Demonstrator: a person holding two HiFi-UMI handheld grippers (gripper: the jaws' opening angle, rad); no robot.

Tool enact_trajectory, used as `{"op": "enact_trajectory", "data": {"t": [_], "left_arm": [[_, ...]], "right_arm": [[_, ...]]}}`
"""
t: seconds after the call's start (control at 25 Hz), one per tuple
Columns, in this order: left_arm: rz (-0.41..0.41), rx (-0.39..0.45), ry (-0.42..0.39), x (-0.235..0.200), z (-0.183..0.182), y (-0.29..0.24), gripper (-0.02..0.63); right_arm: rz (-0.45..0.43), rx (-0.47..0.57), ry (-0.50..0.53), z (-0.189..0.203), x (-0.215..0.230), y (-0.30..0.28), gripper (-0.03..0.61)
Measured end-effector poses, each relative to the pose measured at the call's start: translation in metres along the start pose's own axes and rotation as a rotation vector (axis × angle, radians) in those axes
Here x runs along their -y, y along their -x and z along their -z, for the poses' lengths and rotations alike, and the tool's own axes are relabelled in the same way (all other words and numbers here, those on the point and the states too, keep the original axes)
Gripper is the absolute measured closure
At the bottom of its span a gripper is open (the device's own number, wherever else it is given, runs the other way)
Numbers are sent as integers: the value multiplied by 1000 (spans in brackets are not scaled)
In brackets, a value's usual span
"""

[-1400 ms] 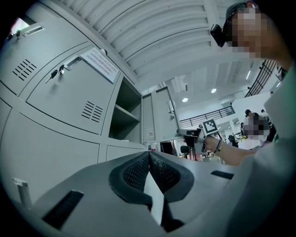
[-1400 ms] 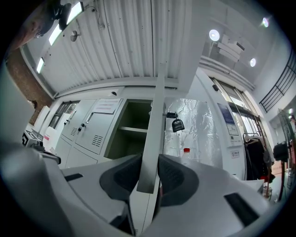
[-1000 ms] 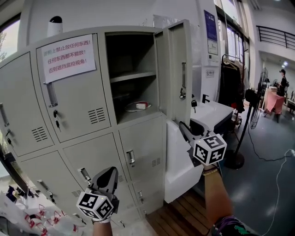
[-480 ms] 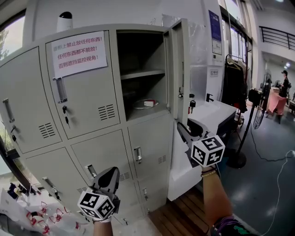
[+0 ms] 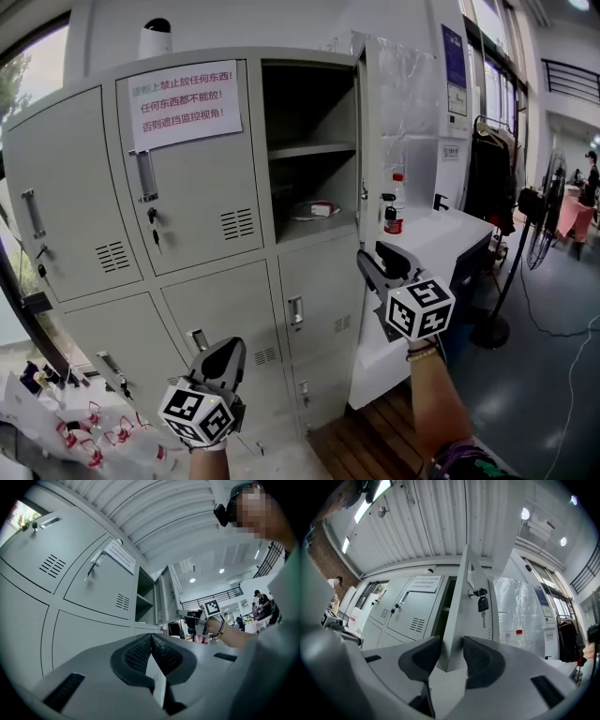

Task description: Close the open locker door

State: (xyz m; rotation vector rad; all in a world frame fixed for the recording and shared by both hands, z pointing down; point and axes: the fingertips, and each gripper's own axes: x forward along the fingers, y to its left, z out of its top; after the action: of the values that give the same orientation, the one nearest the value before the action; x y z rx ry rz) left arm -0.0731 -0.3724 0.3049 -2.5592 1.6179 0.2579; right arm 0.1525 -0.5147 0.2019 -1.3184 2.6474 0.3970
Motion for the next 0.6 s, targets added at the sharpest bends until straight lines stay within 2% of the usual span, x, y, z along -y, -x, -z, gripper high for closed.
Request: {"op": "enact_trajectory", "data": {"t": [0.6], "left_arm": [[-76, 0, -16, -24, -6, 23, 594]], "right_arm": [[-57, 11, -6, 2, -33, -35, 416]]}}
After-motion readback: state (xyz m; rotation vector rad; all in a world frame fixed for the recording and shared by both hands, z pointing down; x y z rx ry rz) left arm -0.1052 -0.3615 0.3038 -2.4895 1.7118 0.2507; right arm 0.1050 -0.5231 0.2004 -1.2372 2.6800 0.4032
